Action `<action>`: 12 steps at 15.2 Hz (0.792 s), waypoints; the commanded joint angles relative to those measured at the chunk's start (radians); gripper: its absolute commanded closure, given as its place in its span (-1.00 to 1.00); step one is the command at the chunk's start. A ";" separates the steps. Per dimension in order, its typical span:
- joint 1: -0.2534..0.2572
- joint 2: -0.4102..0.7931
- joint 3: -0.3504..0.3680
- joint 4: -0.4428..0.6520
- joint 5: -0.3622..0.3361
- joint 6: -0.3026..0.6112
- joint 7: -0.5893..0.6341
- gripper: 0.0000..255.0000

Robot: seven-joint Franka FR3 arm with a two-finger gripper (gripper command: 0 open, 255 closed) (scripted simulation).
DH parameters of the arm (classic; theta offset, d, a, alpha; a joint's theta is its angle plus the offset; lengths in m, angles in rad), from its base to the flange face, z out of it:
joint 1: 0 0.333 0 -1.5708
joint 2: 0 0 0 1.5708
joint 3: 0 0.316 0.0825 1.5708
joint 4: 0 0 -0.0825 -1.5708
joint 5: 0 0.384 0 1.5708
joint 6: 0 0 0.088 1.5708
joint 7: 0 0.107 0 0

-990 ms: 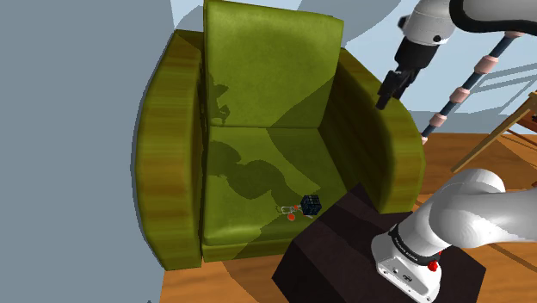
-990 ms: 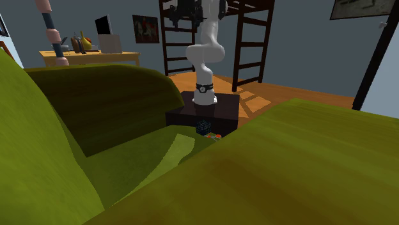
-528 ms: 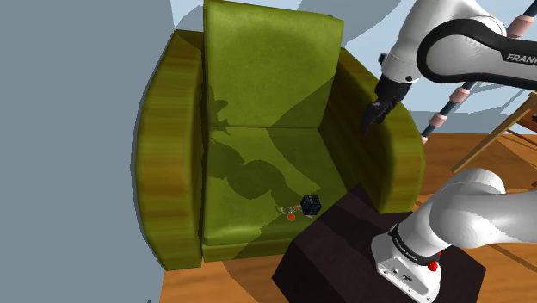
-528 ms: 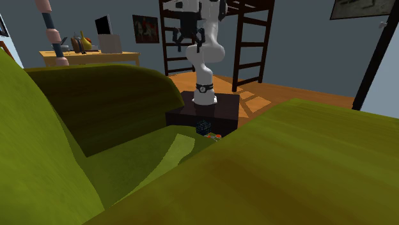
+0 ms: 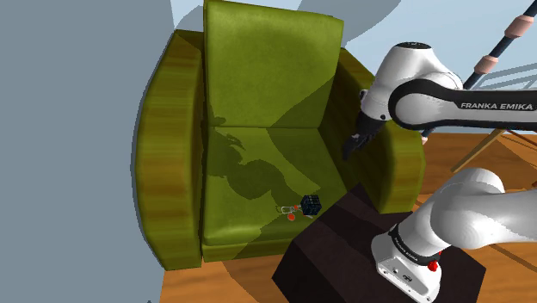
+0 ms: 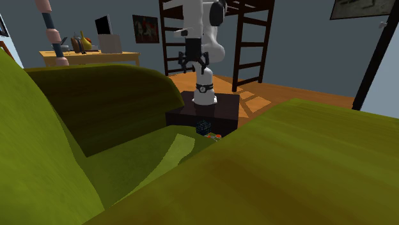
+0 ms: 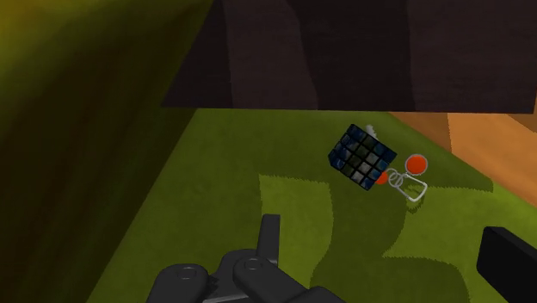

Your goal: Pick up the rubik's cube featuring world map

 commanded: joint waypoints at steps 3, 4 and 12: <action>0.020 0.071 0.014 -0.108 0.028 0.186 0.023 -1.00; 0.026 0.098 0.018 -0.129 0.036 0.235 0.028 -1.00; 0.089 0.411 0.043 -0.216 0.113 0.651 0.057 -1.00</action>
